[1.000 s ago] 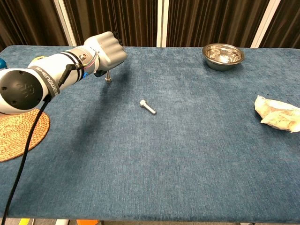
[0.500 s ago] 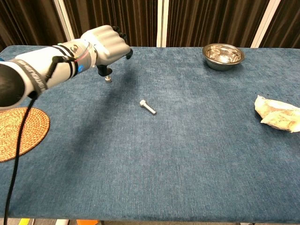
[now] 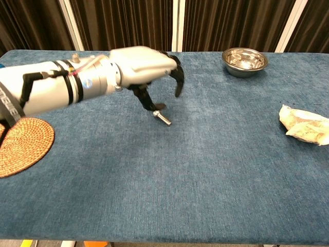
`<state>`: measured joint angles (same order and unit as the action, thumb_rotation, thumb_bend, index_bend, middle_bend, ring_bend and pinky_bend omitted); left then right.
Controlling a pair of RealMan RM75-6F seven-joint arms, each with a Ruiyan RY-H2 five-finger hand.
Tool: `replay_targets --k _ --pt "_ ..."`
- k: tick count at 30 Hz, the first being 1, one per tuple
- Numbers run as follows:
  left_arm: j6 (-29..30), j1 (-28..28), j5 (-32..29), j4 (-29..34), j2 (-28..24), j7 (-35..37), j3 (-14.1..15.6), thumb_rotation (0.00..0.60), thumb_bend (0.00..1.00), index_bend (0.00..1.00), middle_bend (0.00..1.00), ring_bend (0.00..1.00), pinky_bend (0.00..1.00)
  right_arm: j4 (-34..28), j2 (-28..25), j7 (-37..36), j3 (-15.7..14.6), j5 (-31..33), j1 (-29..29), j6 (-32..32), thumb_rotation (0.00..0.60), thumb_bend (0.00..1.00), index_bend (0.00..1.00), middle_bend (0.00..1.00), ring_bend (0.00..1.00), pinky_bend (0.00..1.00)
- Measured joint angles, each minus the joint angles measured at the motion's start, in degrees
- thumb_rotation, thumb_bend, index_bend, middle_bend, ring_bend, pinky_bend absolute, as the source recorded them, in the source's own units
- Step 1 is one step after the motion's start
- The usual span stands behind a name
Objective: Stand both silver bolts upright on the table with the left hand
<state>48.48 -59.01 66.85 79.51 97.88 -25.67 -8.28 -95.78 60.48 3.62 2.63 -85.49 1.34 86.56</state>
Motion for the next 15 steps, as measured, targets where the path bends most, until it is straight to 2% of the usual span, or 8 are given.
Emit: replay_targets --k 4,15 --pt "-0.7 0.3 4.3 -4.6 2.8 4.0 0.9 0.600 0.36 0.41 0.19 0.02 0.03 -0.1 -0.1 0.0 -0.1 -0.2 -0.4 0.5 0.600 0.15 0.08 0.21 0.00 0.01" --pt "-1.0 0.8 6.6 -15.4 8.6 7.4 1.7 0.600 0.37 0.45 0.19 0.02 0.03 -0.4 -0.2 0.1 -0.1 -0.4 -0.5 0.6 0.600 0.15 0.08 0.21 0.00 0.01"
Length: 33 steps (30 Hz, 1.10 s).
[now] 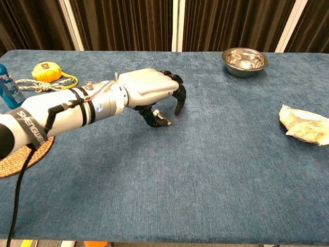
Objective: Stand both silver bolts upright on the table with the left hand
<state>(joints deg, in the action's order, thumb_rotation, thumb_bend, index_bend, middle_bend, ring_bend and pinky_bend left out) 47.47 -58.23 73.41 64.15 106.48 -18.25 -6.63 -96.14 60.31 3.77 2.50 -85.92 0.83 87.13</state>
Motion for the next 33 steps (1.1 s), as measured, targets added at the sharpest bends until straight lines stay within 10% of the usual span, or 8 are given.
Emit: replay_targets --k 33 --pt "-1.3 2.7 0.2 -1.4 1.4 12.6 -3.0 0.600 0.44 0.54 0.23 0.02 0.03 -0.7 -0.1 0.6 0.0 -0.2 -0.7 0.7 0.600 0.15 0.08 0.21 0.00 0.01"
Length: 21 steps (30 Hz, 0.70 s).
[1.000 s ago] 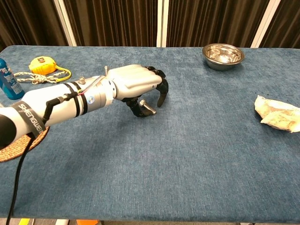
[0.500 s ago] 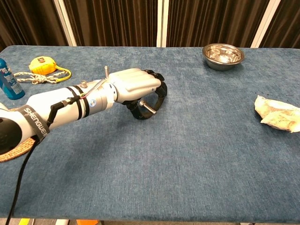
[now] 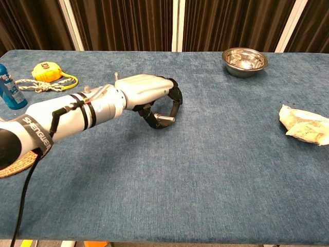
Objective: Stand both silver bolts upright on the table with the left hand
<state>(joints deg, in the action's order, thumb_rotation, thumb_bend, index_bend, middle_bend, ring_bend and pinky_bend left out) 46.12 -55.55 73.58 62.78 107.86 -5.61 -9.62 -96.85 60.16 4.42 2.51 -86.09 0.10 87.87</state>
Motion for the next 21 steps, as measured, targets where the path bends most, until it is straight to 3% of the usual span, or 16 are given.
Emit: replay_targets --k 7,21 --pt "-3.0 1.2 -3.0 4.0 -2.7 8.1 -2.3 0.600 0.45 0.52 0.23 0.02 0.03 -0.2 0.0 0.1 -0.1 -0.5 -0.3 0.6 0.600 0.15 0.08 0.21 0.00 0.01" --pt "-6.7 2.1 -5.1 2.8 -3.5 15.8 -3.7 0.600 0.41 0.47 0.23 0.02 0.03 -0.9 -0.1 0.8 -0.5 -1.6 -1.3 2.1 0.600 0.15 0.08 0.21 0.00 0.01"
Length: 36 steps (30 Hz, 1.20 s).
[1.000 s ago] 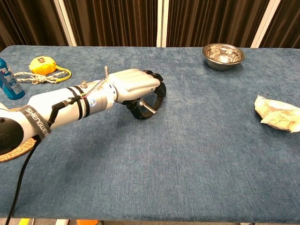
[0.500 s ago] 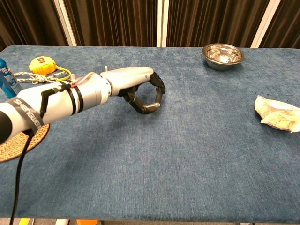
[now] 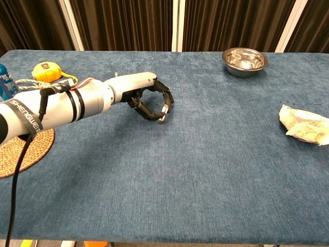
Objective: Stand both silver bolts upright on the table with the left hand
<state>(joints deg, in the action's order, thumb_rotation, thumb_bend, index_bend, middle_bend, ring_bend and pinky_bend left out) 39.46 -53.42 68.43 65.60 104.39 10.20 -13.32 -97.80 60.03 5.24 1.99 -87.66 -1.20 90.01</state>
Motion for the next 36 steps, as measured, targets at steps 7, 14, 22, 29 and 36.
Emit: replay_targets --k 7,14,22,29,36 --pt "1.2 0.7 0.8 -0.1 -0.3 0.0 0.5 0.600 0.41 0.47 0.22 0.02 0.03 -0.3 0.0 0.3 -0.1 -0.5 -0.2 0.4 0.600 0.15 0.08 0.21 0.00 0.01" --pt "2.2 0.9 2.2 0.6 -0.6 -0.7 1.1 0.600 0.39 0.37 0.20 0.02 0.03 -0.4 -0.1 0.3 -0.1 -0.8 -0.4 0.7 0.600 0.15 0.08 0.21 0.00 0.01" --pt "9.0 2.5 5.8 5.2 -4.6 -2.1 1.1 0.600 0.31 0.23 0.18 0.02 0.02 -0.1 -0.2 -0.3 0.1 -1.1 0.2 0.0 0.600 0.15 0.08 0.21 0.00 0.01" --pt "19.2 9.4 6.2 16.2 -16.5 -5.5 1.1 0.600 0.29 0.24 0.18 0.02 0.02 1.2 -0.5 -2.2 0.3 -1.4 0.5 -0.3 0.600 0.15 0.08 0.21 0.00 0.01" --pt "32.1 21.6 4.8 22.5 -27.6 -9.3 2.9 0.600 0.26 0.26 0.18 0.02 0.02 3.9 -0.2 -6.0 0.2 -1.4 0.9 -1.0 0.600 0.17 0.08 0.18 0.00 0.01"
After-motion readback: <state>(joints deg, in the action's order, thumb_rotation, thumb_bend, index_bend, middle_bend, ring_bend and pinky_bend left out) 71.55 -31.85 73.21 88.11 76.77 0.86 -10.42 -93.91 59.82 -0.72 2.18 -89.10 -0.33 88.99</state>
